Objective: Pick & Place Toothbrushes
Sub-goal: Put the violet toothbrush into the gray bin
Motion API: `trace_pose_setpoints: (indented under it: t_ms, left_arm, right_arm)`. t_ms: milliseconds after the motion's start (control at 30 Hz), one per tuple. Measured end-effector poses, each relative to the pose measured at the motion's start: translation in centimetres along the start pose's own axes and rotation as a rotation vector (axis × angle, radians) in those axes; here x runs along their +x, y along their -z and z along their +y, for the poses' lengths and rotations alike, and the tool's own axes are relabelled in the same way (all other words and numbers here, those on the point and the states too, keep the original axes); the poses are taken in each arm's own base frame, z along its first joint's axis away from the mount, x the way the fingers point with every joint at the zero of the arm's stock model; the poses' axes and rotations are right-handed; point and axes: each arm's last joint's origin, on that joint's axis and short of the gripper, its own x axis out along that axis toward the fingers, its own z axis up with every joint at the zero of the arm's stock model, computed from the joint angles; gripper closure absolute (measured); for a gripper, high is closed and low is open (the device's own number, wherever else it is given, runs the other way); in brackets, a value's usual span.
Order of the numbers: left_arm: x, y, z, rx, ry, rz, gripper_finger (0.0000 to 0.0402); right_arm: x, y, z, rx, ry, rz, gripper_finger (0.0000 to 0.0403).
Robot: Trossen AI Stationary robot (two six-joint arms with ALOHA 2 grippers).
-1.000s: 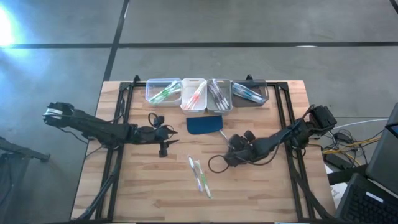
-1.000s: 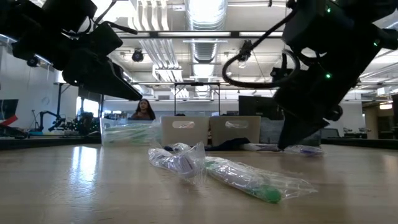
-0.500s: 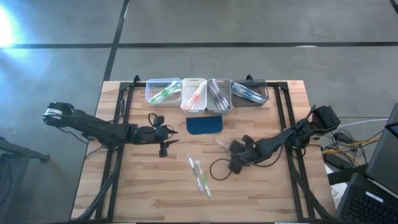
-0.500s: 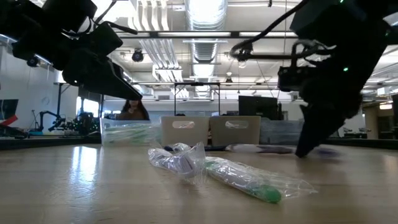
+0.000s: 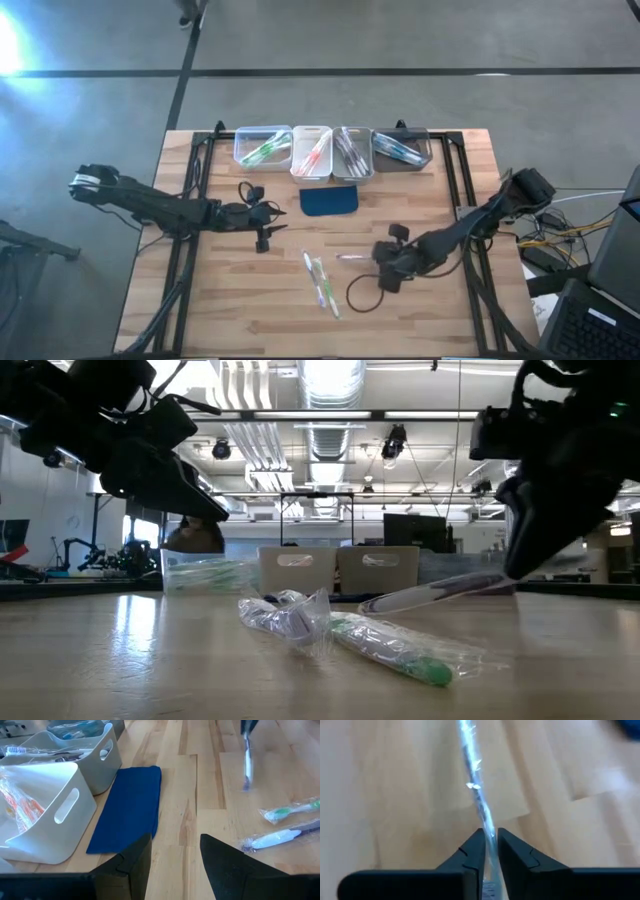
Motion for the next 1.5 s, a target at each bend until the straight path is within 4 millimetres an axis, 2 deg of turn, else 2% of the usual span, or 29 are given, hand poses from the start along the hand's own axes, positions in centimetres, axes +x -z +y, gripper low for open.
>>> trace_pose_setpoints:
  t_ms: [200,433,633,700,800,1033,1300,1500]
  left_arm:
    - [0.0,0.0,0.0,0.001,0.0,0.001,0.0227]
    - [0.0,0.0,0.0,0.001,0.0,0.002,0.0227]
    - [0.0,0.0,0.0,0.001,0.0,0.002,0.0227]
    - [0.0,0.0,0.0,0.001,0.0,0.003,0.0227]
    - [0.0,0.0,0.0,0.001,0.0,0.003,0.0227]
    - [0.0,0.1,0.0,0.002,0.0,0.007,0.0227]
    - [0.0,0.1,0.0,0.003,0.0,0.009,0.0227]
    - [0.0,0.1,0.0,0.003,0.0,0.009,0.0227]
  right_arm:
    - [-1.0,-0.2,-0.3,-0.003,-0.008,-0.026,0.0322]
    - [-1.1,0.1,-0.4,-0.022,0.003,-0.009,0.0268]
    - [-2.2,-1.7,0.6,0.073,-0.112,-0.129,0.0241]
    - [-2.1,-2.3,1.1,0.101,-0.148,-0.17,0.0242]
    - [-1.0,-3.1,1.5,0.149,-0.165,-0.225,0.0254]
    - [2.2,-5.1,0.1,0.137,-0.06,-0.315,0.0288]
    - [4.5,-6.2,-2.4,0.065,0.033,-0.28,0.0324]
    - [5.3,-6.3,-3.0,0.058,-0.024,-0.229,0.0343]
